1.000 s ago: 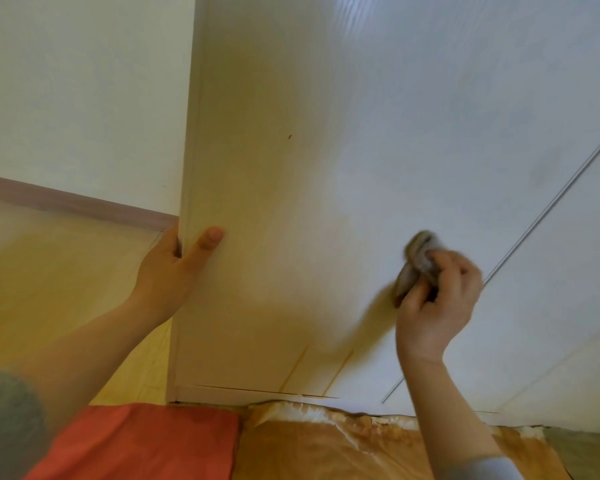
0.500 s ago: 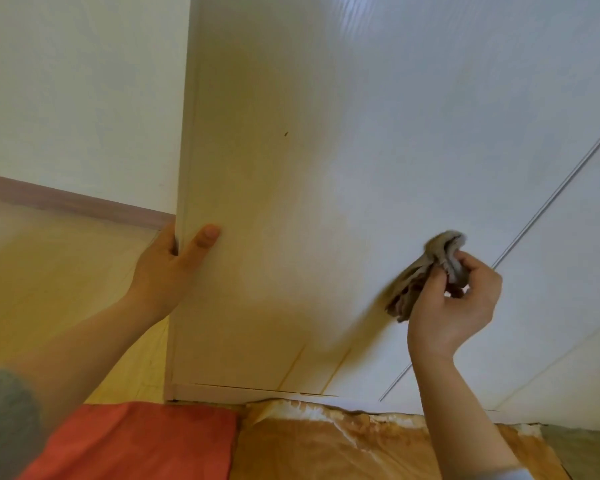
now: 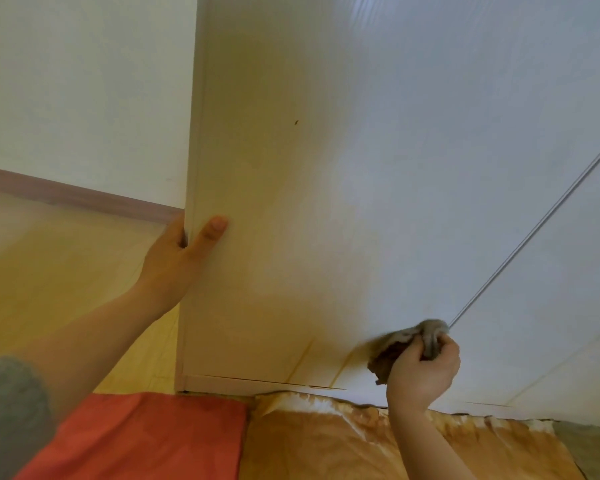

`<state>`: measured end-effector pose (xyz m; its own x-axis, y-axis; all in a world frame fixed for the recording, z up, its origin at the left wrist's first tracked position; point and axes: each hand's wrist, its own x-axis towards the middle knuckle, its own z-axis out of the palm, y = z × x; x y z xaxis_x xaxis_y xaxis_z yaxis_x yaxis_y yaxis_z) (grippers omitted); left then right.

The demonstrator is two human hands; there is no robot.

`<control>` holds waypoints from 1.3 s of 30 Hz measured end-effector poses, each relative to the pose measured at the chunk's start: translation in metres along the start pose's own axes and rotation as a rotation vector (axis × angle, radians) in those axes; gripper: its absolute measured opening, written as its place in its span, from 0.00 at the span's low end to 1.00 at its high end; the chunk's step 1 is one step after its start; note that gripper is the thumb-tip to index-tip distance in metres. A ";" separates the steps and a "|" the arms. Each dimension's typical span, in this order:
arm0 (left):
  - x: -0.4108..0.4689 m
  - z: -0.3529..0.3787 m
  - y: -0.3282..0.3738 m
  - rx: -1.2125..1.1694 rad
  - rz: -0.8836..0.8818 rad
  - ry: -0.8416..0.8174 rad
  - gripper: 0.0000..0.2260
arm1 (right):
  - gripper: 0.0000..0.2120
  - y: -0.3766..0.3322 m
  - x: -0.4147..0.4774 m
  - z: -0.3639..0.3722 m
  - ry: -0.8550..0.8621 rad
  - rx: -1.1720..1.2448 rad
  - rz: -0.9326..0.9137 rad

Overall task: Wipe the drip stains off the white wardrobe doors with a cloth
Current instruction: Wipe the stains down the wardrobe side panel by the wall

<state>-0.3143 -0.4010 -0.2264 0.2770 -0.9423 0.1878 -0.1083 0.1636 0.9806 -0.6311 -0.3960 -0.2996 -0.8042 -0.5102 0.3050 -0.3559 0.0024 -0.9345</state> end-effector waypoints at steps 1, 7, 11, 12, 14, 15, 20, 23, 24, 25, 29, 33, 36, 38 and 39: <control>-0.001 -0.001 -0.001 -0.032 -0.008 -0.022 0.32 | 0.11 -0.008 -0.005 0.000 -0.029 0.034 -0.100; 0.000 -0.018 -0.012 -0.082 -0.031 -0.142 0.32 | 0.11 -0.032 -0.042 0.015 -0.403 0.074 -0.817; 0.001 -0.020 -0.011 -0.103 -0.007 -0.189 0.30 | 0.17 -0.028 -0.063 0.025 -0.545 0.121 -0.975; 0.001 -0.021 -0.010 -0.117 -0.003 -0.194 0.31 | 0.16 -0.035 -0.067 0.028 -0.543 0.145 -1.015; 0.002 -0.022 -0.009 -0.133 0.003 -0.204 0.33 | 0.14 -0.056 -0.073 0.035 -0.529 0.200 -1.068; 0.001 -0.022 -0.007 -0.138 0.012 -0.213 0.34 | 0.13 -0.067 -0.076 0.039 -0.511 0.214 -1.097; 0.001 -0.026 -0.006 -0.119 0.007 -0.234 0.27 | 0.13 -0.099 -0.097 0.067 -0.412 0.158 -1.244; 0.002 -0.026 -0.004 -0.114 -0.011 -0.243 0.16 | 0.10 -0.101 -0.109 0.082 -0.344 0.142 -1.329; 0.002 -0.026 -0.003 -0.115 -0.010 -0.250 0.16 | 0.09 -0.099 -0.114 0.086 -0.340 0.139 -1.363; 0.002 -0.028 -0.002 -0.118 -0.012 -0.256 0.15 | 0.08 -0.096 -0.119 0.091 -0.348 0.136 -1.401; 0.003 -0.031 -0.001 -0.152 -0.010 -0.276 0.15 | 0.08 -0.054 -0.139 0.105 -0.502 0.022 -1.541; 0.004 -0.031 -0.003 -0.153 0.009 -0.286 0.16 | 0.10 -0.013 -0.156 0.108 -0.717 -0.081 -1.564; 0.006 -0.032 -0.008 -0.119 0.012 -0.269 0.17 | 0.14 -0.018 -0.159 0.092 -0.783 -0.087 -1.426; 0.009 -0.034 -0.013 -0.089 0.015 -0.252 0.17 | 0.10 -0.035 -0.150 0.076 -0.734 0.008 -1.281; 0.010 -0.034 -0.016 -0.076 0.019 -0.243 0.16 | 0.09 -0.044 -0.141 0.068 -0.686 0.071 -1.235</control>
<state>-0.2772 -0.4026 -0.2381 0.0368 -0.9799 0.1961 -0.0363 0.1948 0.9802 -0.4699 -0.3832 -0.3138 0.3975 -0.4630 0.7922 -0.6092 -0.7788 -0.1494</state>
